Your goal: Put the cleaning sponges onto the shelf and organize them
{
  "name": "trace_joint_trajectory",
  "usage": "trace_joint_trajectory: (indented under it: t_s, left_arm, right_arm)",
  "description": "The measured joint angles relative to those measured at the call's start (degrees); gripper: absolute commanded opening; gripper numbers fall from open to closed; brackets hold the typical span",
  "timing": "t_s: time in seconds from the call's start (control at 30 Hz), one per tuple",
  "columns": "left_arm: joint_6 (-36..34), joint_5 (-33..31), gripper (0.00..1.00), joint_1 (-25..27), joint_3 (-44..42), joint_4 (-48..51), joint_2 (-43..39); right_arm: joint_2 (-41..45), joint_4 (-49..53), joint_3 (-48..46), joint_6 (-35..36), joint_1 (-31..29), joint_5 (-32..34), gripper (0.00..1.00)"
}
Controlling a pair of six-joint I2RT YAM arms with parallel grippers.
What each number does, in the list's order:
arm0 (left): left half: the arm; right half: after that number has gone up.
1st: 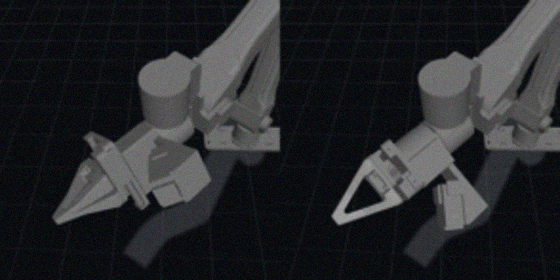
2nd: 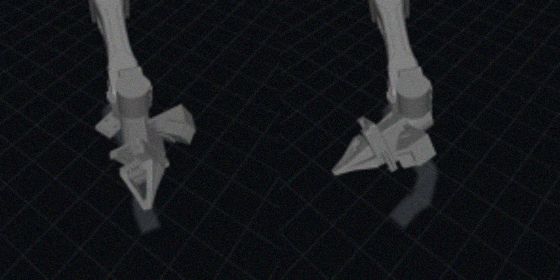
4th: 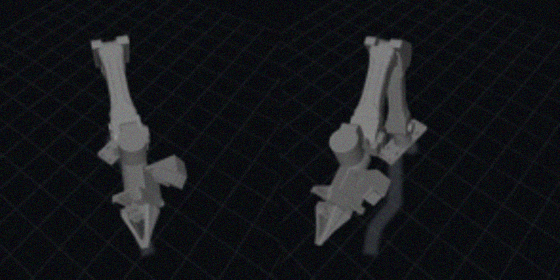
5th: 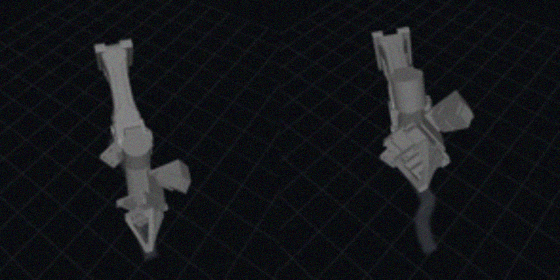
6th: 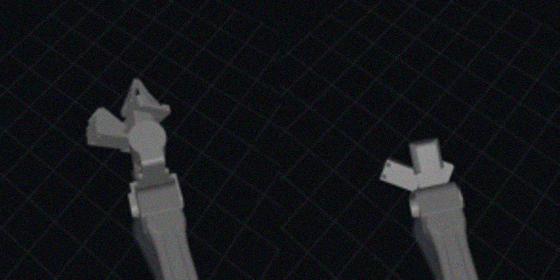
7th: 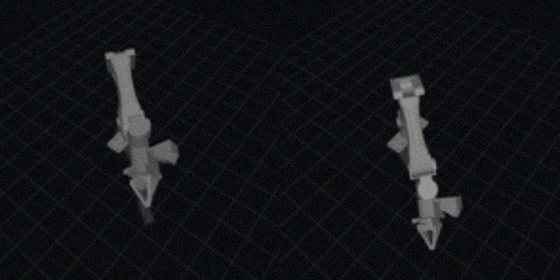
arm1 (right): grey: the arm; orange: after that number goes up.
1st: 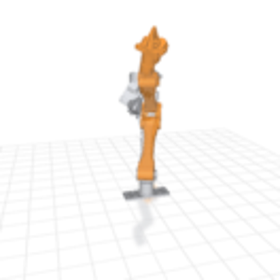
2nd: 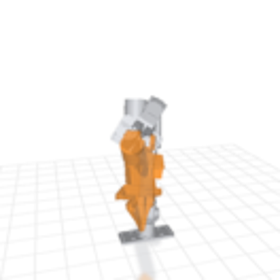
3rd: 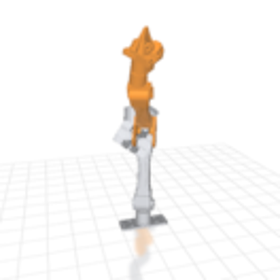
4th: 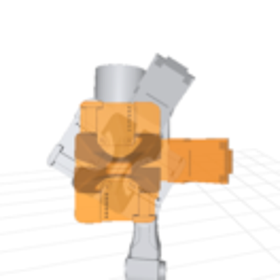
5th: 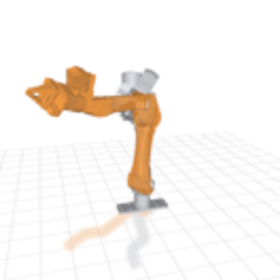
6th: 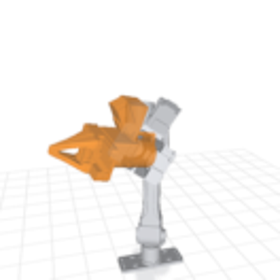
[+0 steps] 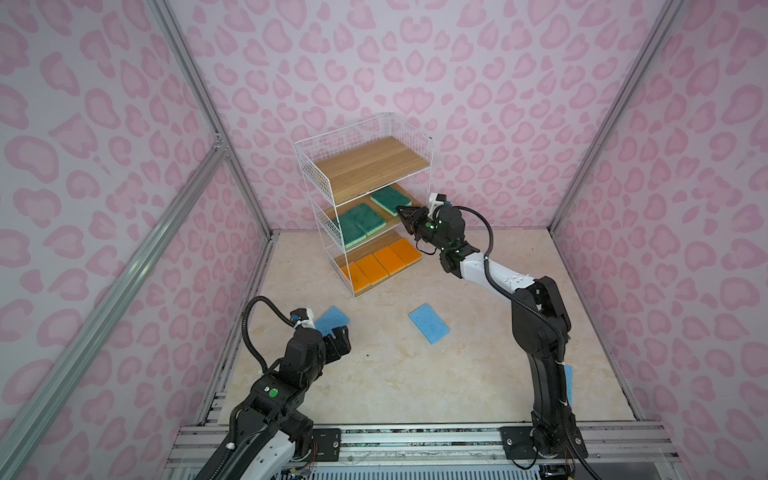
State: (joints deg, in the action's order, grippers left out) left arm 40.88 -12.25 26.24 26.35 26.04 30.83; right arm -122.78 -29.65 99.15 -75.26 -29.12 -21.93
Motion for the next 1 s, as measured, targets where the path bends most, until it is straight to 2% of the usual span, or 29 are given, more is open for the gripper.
trace_joint_trajectory:
  t_s: [0.43, 0.67, 0.9, 1.0]
  left_arm:
    - [0.02, 0.04, 0.96, 0.0, -0.11, -0.02, 0.35]
    - [0.0, 0.04, 0.96, -0.02, -0.02, -0.02, 0.68]
    - [0.0, 0.28, 0.96, -0.02, 0.39, -0.04, 1.14]
    - [0.0, 0.39, 0.96, -0.04, 0.63, -0.04, 1.46]
  right_arm:
    - [0.02, 2.93, 0.52, 3.72, -2.01, -0.17, 0.26]
    - [1.16, 1.92, -1.11, 3.91, -2.43, -1.33, 0.56]
    - [3.96, -0.5, -5.64, 3.85, -2.14, -2.14, 0.68]
    - [5.22, 0.59, -7.37, 3.96, -1.97, -2.47, 0.79]
